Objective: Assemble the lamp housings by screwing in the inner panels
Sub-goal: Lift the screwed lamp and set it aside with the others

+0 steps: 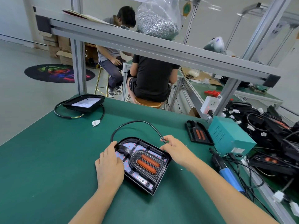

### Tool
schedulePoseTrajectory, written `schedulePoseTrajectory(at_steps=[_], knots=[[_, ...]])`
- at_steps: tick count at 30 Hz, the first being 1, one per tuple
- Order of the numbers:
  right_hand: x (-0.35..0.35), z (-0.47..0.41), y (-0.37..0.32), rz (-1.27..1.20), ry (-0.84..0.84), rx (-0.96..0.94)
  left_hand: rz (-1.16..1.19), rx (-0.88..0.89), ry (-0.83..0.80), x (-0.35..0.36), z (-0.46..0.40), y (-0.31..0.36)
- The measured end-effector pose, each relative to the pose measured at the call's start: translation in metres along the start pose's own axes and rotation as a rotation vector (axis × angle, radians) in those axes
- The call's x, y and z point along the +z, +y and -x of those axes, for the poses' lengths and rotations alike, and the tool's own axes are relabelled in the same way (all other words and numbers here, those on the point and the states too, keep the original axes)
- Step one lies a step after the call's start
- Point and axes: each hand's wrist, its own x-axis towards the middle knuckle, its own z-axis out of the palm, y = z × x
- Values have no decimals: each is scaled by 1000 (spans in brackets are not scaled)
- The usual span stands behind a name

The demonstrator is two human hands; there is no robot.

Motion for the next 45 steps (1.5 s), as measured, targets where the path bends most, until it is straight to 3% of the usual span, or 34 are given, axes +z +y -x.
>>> schedulePoseTrajectory(at_steps=[6, 10, 17, 22, 26, 37, 41, 45], knots=[[15, 17, 9, -136, -140, -52, 80, 9, 27, -1, 2, 1], [27, 20, 16, -406, -189, -27, 170, 21, 13, -1, 0, -2], [37, 29, 18, -545, 56, -163, 458, -30, 35, 0, -13, 0], [39, 39, 19, -619, 146, -256, 411, -71, 106, -6, -44, -3], [45, 49, 19, -724, 204, -333, 460, -173, -89, -9, -67, 1], [51, 57, 20, -886, 390, -300, 1194, -366, -401, -4, -27, 15], [55, 60, 18, -858, 473, -269, 1215, -216, -660, -11, 3, 24], [61, 62, 16, -844, 548, -242, 1093, 31, -648, -9, 20, 35]])
